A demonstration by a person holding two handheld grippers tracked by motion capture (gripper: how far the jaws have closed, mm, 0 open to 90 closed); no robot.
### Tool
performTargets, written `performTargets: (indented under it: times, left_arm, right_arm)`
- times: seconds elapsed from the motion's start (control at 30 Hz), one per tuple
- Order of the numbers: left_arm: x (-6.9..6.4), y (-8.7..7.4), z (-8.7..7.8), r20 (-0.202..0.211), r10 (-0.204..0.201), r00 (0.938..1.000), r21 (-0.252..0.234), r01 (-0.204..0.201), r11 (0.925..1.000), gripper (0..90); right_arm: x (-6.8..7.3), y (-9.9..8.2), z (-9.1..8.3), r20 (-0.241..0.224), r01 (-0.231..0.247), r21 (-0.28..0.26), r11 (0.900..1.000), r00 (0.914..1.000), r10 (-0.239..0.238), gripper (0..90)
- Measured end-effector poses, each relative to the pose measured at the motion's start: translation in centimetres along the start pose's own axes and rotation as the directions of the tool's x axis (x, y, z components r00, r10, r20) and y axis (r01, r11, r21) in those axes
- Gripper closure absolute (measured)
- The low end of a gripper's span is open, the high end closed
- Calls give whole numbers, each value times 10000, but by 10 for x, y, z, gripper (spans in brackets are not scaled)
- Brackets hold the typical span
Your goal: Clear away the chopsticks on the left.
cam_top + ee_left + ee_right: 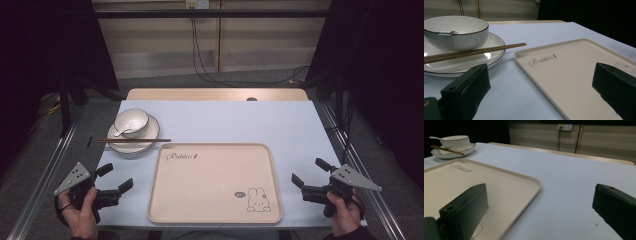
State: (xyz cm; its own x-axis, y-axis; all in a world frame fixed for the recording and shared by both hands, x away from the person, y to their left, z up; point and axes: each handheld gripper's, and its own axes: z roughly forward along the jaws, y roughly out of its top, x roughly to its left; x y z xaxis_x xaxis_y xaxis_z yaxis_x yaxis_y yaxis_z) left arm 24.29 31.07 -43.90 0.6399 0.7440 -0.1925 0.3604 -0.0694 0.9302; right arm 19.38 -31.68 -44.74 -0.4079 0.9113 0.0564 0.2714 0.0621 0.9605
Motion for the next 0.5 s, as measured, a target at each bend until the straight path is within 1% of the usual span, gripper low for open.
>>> performTargets:
  times: [0.03,0.07,0.1,0.13,0.17,0.2,0.23,0.27,0.3,0.33,0.4,0.43,0.5]
  left_arm:
    - [1,0,0,-63,24,10000,27,-24,10000,12]
    - [1,0,0,-63,24,10000,27,-24,10000,12]
    - [1,0,-1,-12,-21,10000,20,21,10000,12]
    - [1,0,-1,-12,-21,10000,20,21,10000,12]
    - [1,0,-1,0,-17,10000,15,17,10000,12]
    - [1,0,-1,63,-47,10000,0,47,10000,12]
    - [1,0,-2,89,-78,9999,14,78,10000,12]
    - [1,0,-2,31,-99,9999,60,99,9999,12]
    - [2,1,-2,222,-13,9998,227,8,9997,12]
    - [3,1,-3,330,-42,9994,286,32,9996,12]
    - [4,1,-4,421,-84,9991,341,69,9994,14]
    - [6,3,-5,417,-31,9991,354,16,9994,17]
    - [8,5,-6,500,50,9987,448,-73,9990,31]
  right_arm:
    - [0,0,0,-6,-26,8,10000,10000,26,0]
    - [0,0,0,-6,-26,8,10000,10000,26,0]
    - [1,0,1,-39,-132,24,9999,9999,132,0]
    - [1,0,1,-39,-132,24,9999,9999,132,0]
    - [2,0,2,-49,10,-8,10000,10000,-10,0]
    - [2,0,2,-49,10,-8,10000,10000,-10,0]
    - [1,0,2,-142,-71,7,10000,9999,71,1]
    - [1,0,2,-142,-71,7,10000,9999,71,1]
    - [1,-1,2,-134,-143,-10,9999,9998,143,4]
    - [1,-1,1,-178,-205,-7,9998,9996,205,7]
    - [1,0,2,-204,-188,-36,9998,9996,187,7]
    - [1,0,2,-292,-109,-7,9999,9995,109,6]
    - [2,-1,3,-312,-46,33,10000,9995,47,6]
